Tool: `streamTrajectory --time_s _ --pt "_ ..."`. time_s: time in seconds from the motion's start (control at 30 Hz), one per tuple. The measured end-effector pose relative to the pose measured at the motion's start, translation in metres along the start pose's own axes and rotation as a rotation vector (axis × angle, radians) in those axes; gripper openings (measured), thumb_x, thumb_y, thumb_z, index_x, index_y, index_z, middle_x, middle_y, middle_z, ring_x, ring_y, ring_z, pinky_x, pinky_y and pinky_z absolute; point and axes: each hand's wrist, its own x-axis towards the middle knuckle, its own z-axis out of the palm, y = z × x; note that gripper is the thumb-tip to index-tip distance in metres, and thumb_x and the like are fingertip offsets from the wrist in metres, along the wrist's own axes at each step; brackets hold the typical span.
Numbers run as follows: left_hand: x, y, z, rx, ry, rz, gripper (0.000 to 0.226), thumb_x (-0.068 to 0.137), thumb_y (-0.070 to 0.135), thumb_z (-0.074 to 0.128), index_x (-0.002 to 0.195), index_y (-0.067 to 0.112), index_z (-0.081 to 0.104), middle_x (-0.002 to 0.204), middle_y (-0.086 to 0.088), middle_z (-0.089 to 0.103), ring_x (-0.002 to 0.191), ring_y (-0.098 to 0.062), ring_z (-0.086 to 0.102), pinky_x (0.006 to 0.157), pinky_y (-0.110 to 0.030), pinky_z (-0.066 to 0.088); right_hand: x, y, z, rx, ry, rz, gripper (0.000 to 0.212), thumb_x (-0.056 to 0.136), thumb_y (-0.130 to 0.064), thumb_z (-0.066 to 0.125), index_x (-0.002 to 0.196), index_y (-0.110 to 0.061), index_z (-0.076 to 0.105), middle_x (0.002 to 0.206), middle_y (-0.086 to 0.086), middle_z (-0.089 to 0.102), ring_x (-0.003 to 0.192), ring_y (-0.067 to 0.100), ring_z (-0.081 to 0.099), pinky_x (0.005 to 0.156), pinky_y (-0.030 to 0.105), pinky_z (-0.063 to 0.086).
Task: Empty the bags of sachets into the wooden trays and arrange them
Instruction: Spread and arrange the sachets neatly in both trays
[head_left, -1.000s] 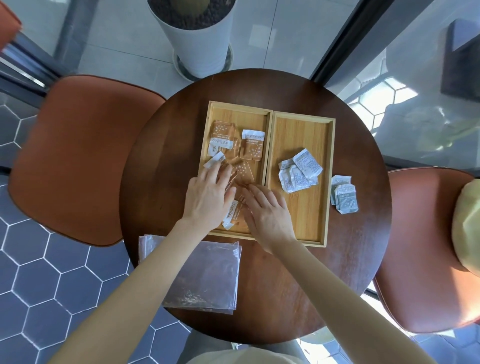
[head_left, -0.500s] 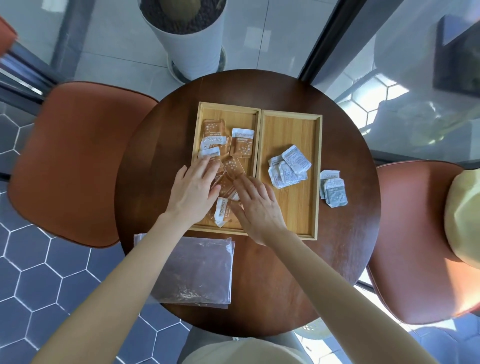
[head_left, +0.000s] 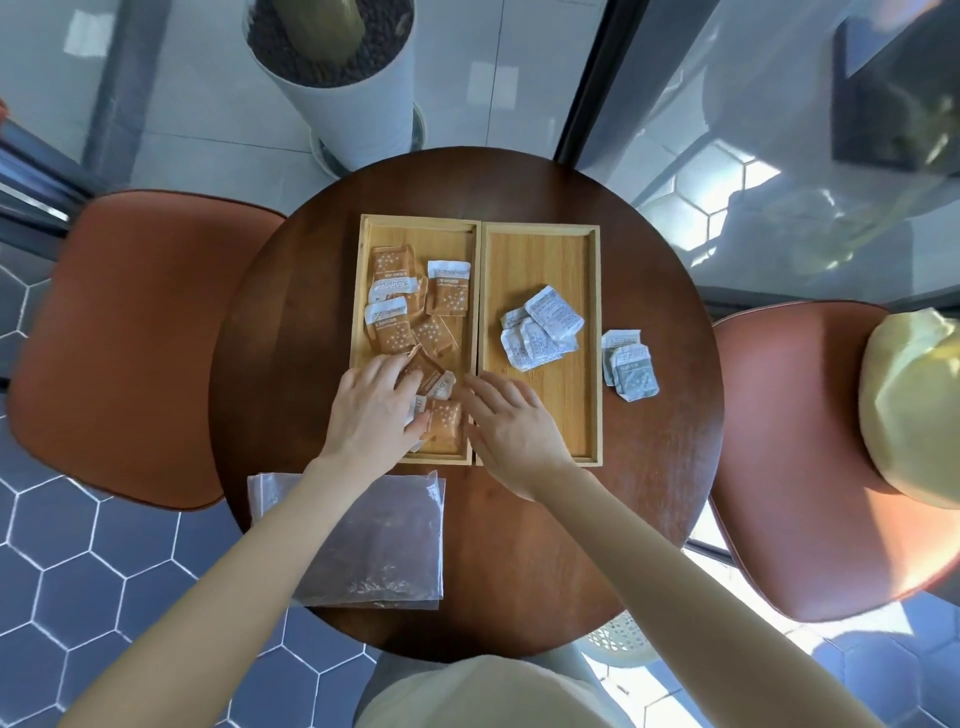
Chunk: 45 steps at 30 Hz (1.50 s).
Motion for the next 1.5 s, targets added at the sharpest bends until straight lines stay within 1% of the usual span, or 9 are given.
streamTrajectory --time_s 0.23,0.43,0.57,0.67,0.8,0.93,1.2,1.4,1.5 --pt "0.046 0.047 -0.02 -0.081 0.11 0.157 0.017 0.078 0.016 0.07 0.089 0.003 0.071 0.086 -0.013 0.07 0.082 -0.032 0.064 0.071 -0.042 0.051 -0.022 0.059 -0.033 0.159 0.062 0.268 0.023 0.093 -0.016 0.043 0.101 -0.006 0.061 0.094 0.011 0.065 0.089 0.03 0.059 0.071 0.037 0.047" --pt "0.095 0.109 -0.017 -0.222 0.21 0.312 0.004 0.073 0.007 0.071 0.075 0.004 0.071 0.074 -0.009 0.07 0.072 -0.031 0.065 0.063 -0.037 0.05 -0.05 0.114 -0.035 0.229 0.249 0.561 0.02 0.09 -0.014 0.047 0.089 -0.004 0.064 0.088 0.012 0.065 0.087 0.034 0.056 0.063 0.035 0.039" --pt "0.121 0.148 -0.006 -0.164 0.224 0.356 0.028 0.071 0.009 0.074 0.098 0.004 0.069 0.103 -0.012 0.07 0.098 -0.029 0.064 0.076 -0.043 0.051 -0.056 0.129 -0.016 0.289 0.443 0.726 0.017 0.083 -0.007 0.055 0.095 -0.003 0.066 0.095 0.017 0.067 0.088 0.038 0.057 0.067 0.042 0.047" --pt "0.128 0.164 0.005 -0.117 0.056 0.303 0.049 0.088 0.018 0.056 0.134 0.006 0.044 0.146 -0.011 0.04 0.137 -0.026 0.031 0.108 -0.05 0.027 -0.051 0.128 0.001 0.318 0.49 0.845 0.029 0.082 -0.012 0.059 0.11 -0.004 0.063 0.107 0.017 0.065 0.097 0.038 0.055 0.078 0.044 0.049" --pt "0.129 0.168 0.018 -0.057 0.022 0.297 0.045 0.094 0.018 0.046 0.138 0.01 0.039 0.152 -0.006 0.031 0.143 -0.023 0.016 0.114 -0.05 0.01 -0.05 0.126 0.018 0.287 0.502 0.875 0.035 0.078 -0.016 0.068 0.111 -0.005 0.063 0.113 0.015 0.063 0.102 0.036 0.057 0.077 0.043 0.049" --pt "0.132 0.172 0.019 -0.127 0.097 0.271 0.026 0.083 0.01 0.062 0.109 0.007 0.064 0.131 -0.012 0.058 0.133 -0.03 0.038 0.108 -0.055 0.023 -0.055 0.128 0.023 0.298 0.569 0.873 0.028 0.075 -0.017 0.071 0.101 -0.009 0.065 0.108 0.012 0.063 0.098 0.033 0.056 0.075 0.041 0.048" --pt "0.129 0.175 0.017 -0.276 0.222 0.299 0.016 0.064 0.001 0.077 0.075 0.008 0.068 0.072 -0.005 0.071 0.08 -0.029 0.064 0.07 -0.038 0.047 -0.054 0.141 0.006 0.556 0.446 0.9 0.013 0.079 -0.014 0.065 0.09 -0.009 0.059 0.098 0.007 0.06 0.097 0.024 0.049 0.069 0.032 0.042" --pt "0.121 0.165 -0.005 -0.597 0.157 0.247 0.007 0.082 0.002 0.061 0.088 0.002 0.065 0.081 -0.012 0.067 0.071 -0.026 0.062 0.062 -0.036 0.05 -0.065 0.138 -0.015 0.846 0.395 0.87 0.013 0.077 -0.013 0.068 0.085 -0.013 0.059 0.082 0.001 0.063 0.078 0.02 0.06 0.066 0.02 0.046" --pt "0.113 0.151 -0.024 -0.746 0.123 0.135 0.009 0.081 0.001 0.063 0.088 0.002 0.068 0.08 -0.008 0.069 0.071 -0.019 0.062 0.064 -0.016 0.046 -0.068 0.129 -0.024 0.957 0.447 0.854 0.013 0.075 -0.012 0.07 0.077 -0.018 0.059 0.079 0.002 0.067 0.076 0.019 0.064 0.067 0.019 0.047"
